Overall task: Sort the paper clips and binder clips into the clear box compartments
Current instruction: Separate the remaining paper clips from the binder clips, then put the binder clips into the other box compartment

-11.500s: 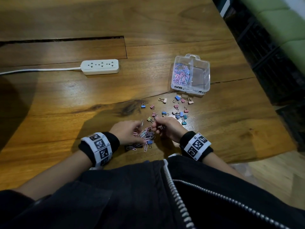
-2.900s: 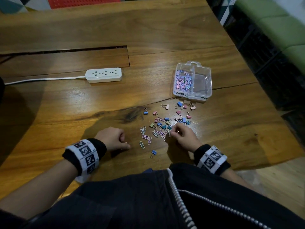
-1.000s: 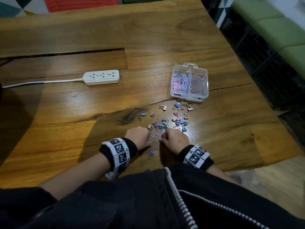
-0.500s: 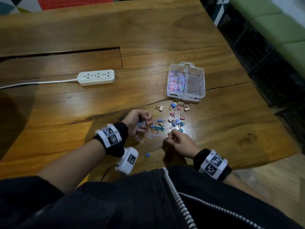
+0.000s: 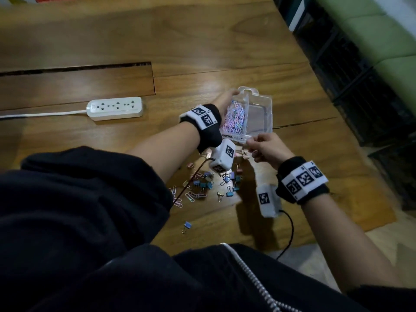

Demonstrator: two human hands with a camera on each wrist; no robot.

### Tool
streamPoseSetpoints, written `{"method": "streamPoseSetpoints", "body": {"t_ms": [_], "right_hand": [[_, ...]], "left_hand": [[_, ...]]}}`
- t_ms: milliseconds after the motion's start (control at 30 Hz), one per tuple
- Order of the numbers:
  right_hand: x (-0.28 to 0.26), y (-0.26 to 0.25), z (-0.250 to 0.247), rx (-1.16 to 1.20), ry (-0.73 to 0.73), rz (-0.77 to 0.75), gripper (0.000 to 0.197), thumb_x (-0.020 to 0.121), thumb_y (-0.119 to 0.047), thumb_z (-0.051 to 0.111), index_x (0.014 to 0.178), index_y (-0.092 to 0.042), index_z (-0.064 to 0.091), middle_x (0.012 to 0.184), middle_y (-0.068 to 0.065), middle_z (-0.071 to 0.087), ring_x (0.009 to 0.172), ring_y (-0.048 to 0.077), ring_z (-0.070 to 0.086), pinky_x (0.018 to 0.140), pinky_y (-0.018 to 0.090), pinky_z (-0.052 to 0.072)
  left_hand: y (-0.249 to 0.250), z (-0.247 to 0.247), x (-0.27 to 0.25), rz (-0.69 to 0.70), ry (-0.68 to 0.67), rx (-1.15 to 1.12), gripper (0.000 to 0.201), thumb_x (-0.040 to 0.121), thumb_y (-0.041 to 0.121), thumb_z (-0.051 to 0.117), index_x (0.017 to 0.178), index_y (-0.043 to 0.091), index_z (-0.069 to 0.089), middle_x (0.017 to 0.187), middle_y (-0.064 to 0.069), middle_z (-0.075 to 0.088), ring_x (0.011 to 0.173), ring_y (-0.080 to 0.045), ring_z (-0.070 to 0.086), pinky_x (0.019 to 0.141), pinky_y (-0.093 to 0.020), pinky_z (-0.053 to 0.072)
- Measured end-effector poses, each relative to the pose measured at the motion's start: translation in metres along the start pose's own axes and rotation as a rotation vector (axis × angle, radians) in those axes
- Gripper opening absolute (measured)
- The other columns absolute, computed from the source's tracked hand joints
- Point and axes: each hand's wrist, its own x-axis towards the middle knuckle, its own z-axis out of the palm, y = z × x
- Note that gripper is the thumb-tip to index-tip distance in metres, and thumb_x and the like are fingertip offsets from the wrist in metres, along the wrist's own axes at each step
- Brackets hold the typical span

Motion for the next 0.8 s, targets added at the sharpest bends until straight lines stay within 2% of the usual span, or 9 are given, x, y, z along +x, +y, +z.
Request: {"method": "streamPoseSetpoints", "body": {"t_ms": [100,233,300,367,433,467,567,667,800], "right_hand": [[0.017,-0.019,-0.007,-0.061,-0.005,0.007,0.014,0.09,-0.007,0.049,0.077,-0.01,0.051,0.073,0.005,0.051,0.059,0.015,0.052,0.054,0.022,0.046],[0.045,-0.043,0.0,-0.006,0.036,-0.005,0.008,0.091,-0.002,0.044,0.094,-0.005,0.051,0.074,0.006,0.048,0.061,0.017,0.052,0.059,0.026,0.047],[0.055,-0.052,0.008,-0.009,0.06,-0.035,0.023,0.09,-0.001,0.042,0.113,-0.001,0.048,0.078,0.004,0.048,0.067,0.016,0.05,0.061,0.024,0.043],[0.061,-0.057,0.015,-0.081,0.072,-0.072,0.04,0.089,-0.002,0.04,0.129,0.001,0.04,0.099,0.007,0.054,0.093,0.022,0.053,0.077,0.029,0.046],[0.06,-0.056,0.02,-0.148,0.081,-0.087,0.045,0.091,-0.001,0.037,0.135,0.0,0.035,0.133,0.015,0.045,0.123,0.026,0.043,0.102,0.035,0.039],[0.057,-0.053,0.021,-0.165,0.088,-0.099,0.044,0.092,-0.001,0.036,0.136,-0.001,0.034,0.14,0.016,0.039,0.128,0.026,0.039,0.105,0.032,0.035],[0.038,-0.042,0.024,-0.161,0.137,-0.167,0.039,0.092,0.003,0.033,0.13,-0.002,0.041,0.139,0.014,0.042,0.127,0.023,0.041,0.097,0.024,0.036],[0.007,-0.02,0.034,-0.087,0.165,-0.216,0.03,0.09,0.004,0.036,0.115,-0.004,0.052,0.126,0.011,0.052,0.111,0.019,0.05,0.096,0.029,0.044],[-0.039,0.02,0.061,-0.252,-0.038,-0.195,0.011,0.086,-0.003,0.052,0.093,-0.011,0.055,0.093,0.001,0.054,0.086,0.014,0.052,0.072,0.02,0.045]], "left_hand": [[0.001,0.006,-0.001,0.039,-0.02,0.159,0.061,0.094,0.042,0.039,0.142,0.008,0.026,0.152,-0.016,0.024,0.141,-0.031,0.022,0.117,-0.044,0.018],[-0.004,-0.004,-0.008,0.098,-0.042,0.291,0.057,0.094,0.043,0.04,0.139,0.009,0.034,0.147,-0.013,0.033,0.136,-0.023,0.032,0.114,-0.037,0.027],[-0.008,-0.014,-0.016,0.169,-0.014,0.393,0.046,0.094,0.028,0.046,0.134,0.005,0.041,0.131,-0.011,0.05,0.114,-0.006,0.055,0.094,-0.021,0.045],[-0.016,-0.03,-0.026,0.234,0.027,0.613,0.034,0.092,0.014,0.049,0.125,0.004,0.049,0.118,-0.009,0.058,0.086,-0.005,0.059,0.066,-0.017,0.047],[-0.031,-0.053,-0.036,0.241,0.052,0.871,0.03,0.089,0.01,0.054,0.118,0.006,0.053,0.121,-0.008,0.057,0.084,-0.011,0.053,0.062,-0.017,0.042],[-0.04,-0.065,-0.042,0.212,0.046,0.992,0.031,0.086,0.009,0.058,0.116,0.008,0.054,0.123,-0.008,0.055,0.087,-0.013,0.052,0.064,-0.018,0.042],[-0.07,-0.097,-0.062,0.04,-0.044,1.257,0.045,0.078,0.008,0.068,0.119,0.014,0.052,0.125,-0.006,0.051,0.104,-0.019,0.052,0.079,-0.024,0.048],[-0.097,-0.113,-0.08,-0.024,-0.087,1.513,0.072,0.067,0.019,0.079,0.13,0.018,0.043,0.132,-0.005,0.041,0.118,-0.023,0.043,0.096,-0.032,0.045],[-0.128,-0.118,-0.095,0.013,-0.08,1.601,0.09,0.064,0.032,0.08,0.138,0.015,0.032,0.141,-0.005,0.03,0.127,-0.022,0.033,0.107,-0.035,0.037]]}}
